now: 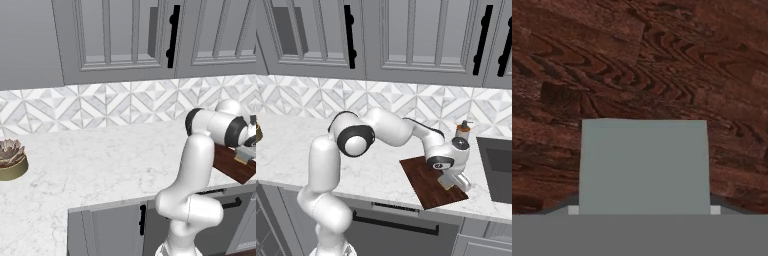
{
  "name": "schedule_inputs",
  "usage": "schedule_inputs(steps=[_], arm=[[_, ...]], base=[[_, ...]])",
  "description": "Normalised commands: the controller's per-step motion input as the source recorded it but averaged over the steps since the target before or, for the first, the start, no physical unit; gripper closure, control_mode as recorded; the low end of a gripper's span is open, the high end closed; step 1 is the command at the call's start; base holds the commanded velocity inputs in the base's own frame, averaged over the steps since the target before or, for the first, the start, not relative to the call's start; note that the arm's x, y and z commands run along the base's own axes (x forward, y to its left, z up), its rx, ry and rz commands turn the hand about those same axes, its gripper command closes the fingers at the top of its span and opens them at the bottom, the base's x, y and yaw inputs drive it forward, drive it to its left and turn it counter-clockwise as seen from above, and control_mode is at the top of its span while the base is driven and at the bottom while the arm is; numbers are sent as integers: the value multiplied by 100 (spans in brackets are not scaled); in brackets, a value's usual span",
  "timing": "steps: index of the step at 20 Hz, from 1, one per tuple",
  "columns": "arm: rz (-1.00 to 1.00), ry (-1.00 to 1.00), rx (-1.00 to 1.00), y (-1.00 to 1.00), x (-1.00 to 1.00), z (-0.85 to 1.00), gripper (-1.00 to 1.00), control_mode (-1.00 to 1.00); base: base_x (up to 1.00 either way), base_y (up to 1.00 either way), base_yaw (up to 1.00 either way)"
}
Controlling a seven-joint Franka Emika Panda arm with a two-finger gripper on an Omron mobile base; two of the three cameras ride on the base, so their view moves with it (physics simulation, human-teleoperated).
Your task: Pick up the sponge from the counter and clean the cutting board by briefly scrubbing or pressing down on the cutting board. Once finished, release the sponge.
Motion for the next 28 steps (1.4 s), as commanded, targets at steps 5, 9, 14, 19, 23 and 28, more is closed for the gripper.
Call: schedule_inputs(steps=[5,9,14,19,23,28], arm=[[56,-13,-7,-67,-100,-69,100,-100],[51,-16,-8,-68,-100,-67,100,-100],[54,-14,-10,-63,-100,-71,100,-100],[55,-15,-13,-64,-100,-66,100,-100],[54,-16,-14,-64,-100,-64,100,-100],[54,-15,-14,-63,-100,-66,100,-100]], base=[[0,0,0],[0,0,0],[0,0,0],[0,0,0],[0,0,0],[0,0,0]])
